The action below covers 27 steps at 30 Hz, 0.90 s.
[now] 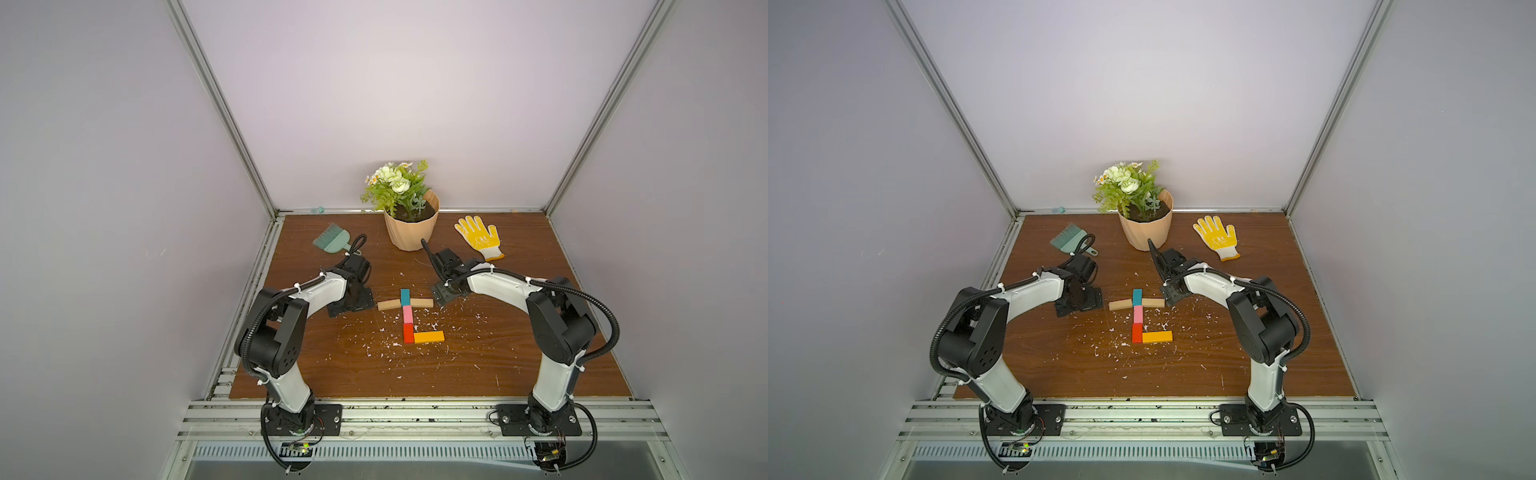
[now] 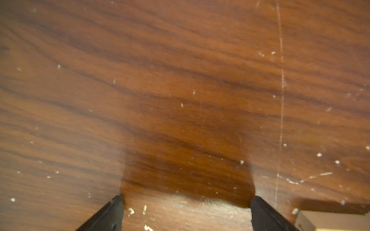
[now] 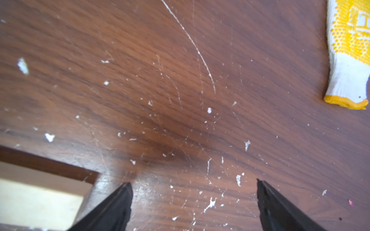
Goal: Assemble the letter t with building blocks
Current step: Adjust the building block at the center of the board.
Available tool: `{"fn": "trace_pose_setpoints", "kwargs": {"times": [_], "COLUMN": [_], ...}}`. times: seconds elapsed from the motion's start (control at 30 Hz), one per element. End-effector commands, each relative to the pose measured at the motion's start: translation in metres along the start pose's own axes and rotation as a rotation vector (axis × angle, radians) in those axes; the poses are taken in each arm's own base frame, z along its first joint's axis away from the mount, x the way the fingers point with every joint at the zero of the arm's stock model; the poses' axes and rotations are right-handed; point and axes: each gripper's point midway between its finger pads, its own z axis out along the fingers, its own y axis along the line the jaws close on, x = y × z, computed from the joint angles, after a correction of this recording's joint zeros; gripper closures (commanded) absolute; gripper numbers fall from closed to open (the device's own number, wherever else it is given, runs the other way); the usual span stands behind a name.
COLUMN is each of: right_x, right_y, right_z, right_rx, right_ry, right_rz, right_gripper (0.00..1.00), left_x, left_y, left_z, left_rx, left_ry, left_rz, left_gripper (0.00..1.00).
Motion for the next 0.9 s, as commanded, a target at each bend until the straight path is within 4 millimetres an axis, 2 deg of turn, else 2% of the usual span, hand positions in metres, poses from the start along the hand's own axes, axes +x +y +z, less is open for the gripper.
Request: {"fn": "trace_pose_setpoints", "kwargs": {"times": [0.0, 0.37, 0.67, 0.87], "right_x": [-0.005, -0.001, -0.002, -0.003], "right_y": [-0.005, -0.006, -0.006, -0.009], "right_z": [-0.018, -0.018, -0.019, -0.021], "right_rx": [-0.014, -0.009, -0.02, -0.015], "right_ry": [-0.036, -0.026, -0.031, -0.037], "right_rz": [0.037, 0.044, 0.057, 0.07], "right_gripper": [0.01, 0.01, 0.01, 0.01], "left_x": [0.02, 0.018, 0.009, 0.013], "left_y": [0.004, -0.014, -0.02, -0.019], "left_z": [0.006, 0.002, -0.01, -0.01], "left_rx": [-0.031, 0.058, 0.091, 0.089], "left_ry": [0.066, 0.062, 0.026, 0.038], "left_rz": [0.001, 0.002, -0.005, -0.001], "left_gripper": [0.01, 0.01, 0.01, 0.01]}}
